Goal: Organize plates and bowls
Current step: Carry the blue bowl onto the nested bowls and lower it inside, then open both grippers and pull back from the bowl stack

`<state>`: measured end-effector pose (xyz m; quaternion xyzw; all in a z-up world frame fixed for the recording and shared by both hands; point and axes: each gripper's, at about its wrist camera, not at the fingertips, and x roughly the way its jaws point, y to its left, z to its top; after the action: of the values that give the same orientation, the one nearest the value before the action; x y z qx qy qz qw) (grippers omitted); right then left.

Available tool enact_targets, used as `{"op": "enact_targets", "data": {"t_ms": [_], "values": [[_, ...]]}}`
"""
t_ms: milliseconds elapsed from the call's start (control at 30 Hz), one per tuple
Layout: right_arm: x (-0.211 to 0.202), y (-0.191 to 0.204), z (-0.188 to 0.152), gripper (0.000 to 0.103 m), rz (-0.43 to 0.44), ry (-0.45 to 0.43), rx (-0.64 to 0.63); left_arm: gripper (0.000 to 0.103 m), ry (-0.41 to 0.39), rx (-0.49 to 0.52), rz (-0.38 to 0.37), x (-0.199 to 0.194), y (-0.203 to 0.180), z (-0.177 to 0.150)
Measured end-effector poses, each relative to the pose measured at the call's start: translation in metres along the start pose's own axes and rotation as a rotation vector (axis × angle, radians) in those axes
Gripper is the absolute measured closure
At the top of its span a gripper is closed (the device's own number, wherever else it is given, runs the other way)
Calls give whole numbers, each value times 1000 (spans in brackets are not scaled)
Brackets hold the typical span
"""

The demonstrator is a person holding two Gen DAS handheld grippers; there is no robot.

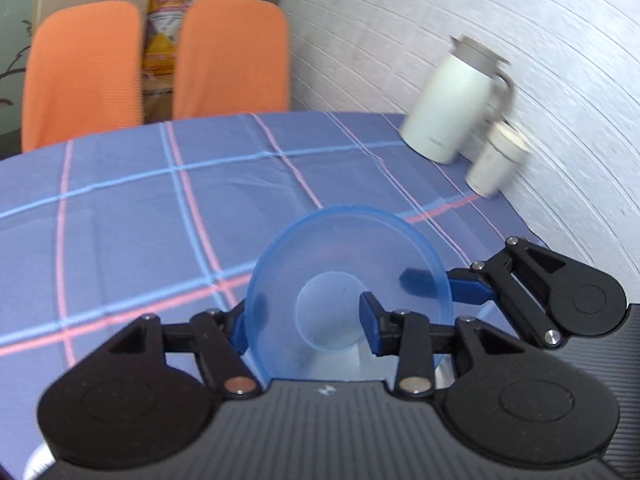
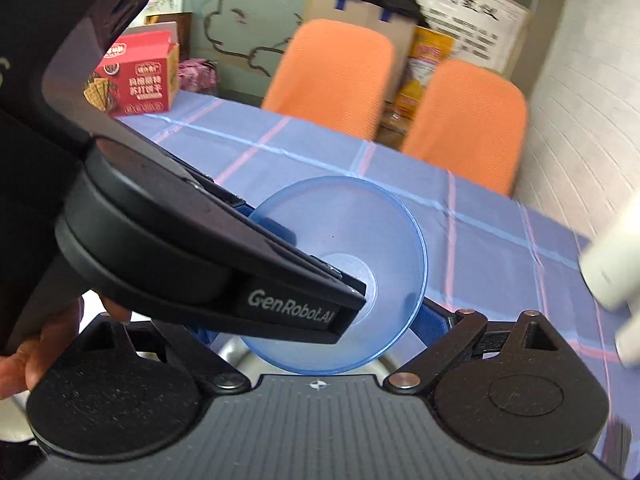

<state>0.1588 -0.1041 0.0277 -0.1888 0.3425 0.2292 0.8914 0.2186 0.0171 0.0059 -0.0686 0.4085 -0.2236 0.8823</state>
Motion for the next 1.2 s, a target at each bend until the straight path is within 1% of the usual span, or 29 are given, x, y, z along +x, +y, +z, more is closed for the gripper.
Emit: {"op": "enact_targets", "data": {"t_ms": [67,167,233,333,367,433,467,533,667,700,733,900,1000,1067,1200], "values": [[-4,-5,-15,19,-4,13,29,64,23,22,-13,4,-18,-12],[-4,-8,-35,19,16,23,63,63,55,45,-7,11,-33,-29],[1,-8,-45,19,32,27,80,63,78,44,1,18,-35,-37],[10,-11,-51,20,51,27,92,61,97,38,14,27,-32,-43],[12,-12,-52,20,57,26,95,59,98,39,18,30,-31,-44],[16,-16,-54,21,64,27,110,49,95,40,36,33,-28,-45],[17,-19,-54,21,65,27,120,47,91,39,41,33,-27,-45],[16,-24,-57,21,64,24,145,37,84,21,19,28,-20,-43],[0,-31,-74,21,40,4,180,32,38,9,6,12,-10,-41],[-3,-33,-78,21,44,-3,197,29,20,3,9,6,-7,-41],[-9,-35,-88,21,48,-12,225,29,0,1,12,0,-5,-41],[-20,-39,-112,21,57,-58,354,28,-102,-32,24,-30,2,-43],[-25,-36,-118,21,44,-91,411,28,-143,-69,59,-42,1,-48],[-33,-34,-126,21,23,-130,451,28,-169,-97,91,-47,-1,-55],[-38,-21,-132,21,-67,-192,514,28,-216,-140,164,-52,-6,-74]]}}
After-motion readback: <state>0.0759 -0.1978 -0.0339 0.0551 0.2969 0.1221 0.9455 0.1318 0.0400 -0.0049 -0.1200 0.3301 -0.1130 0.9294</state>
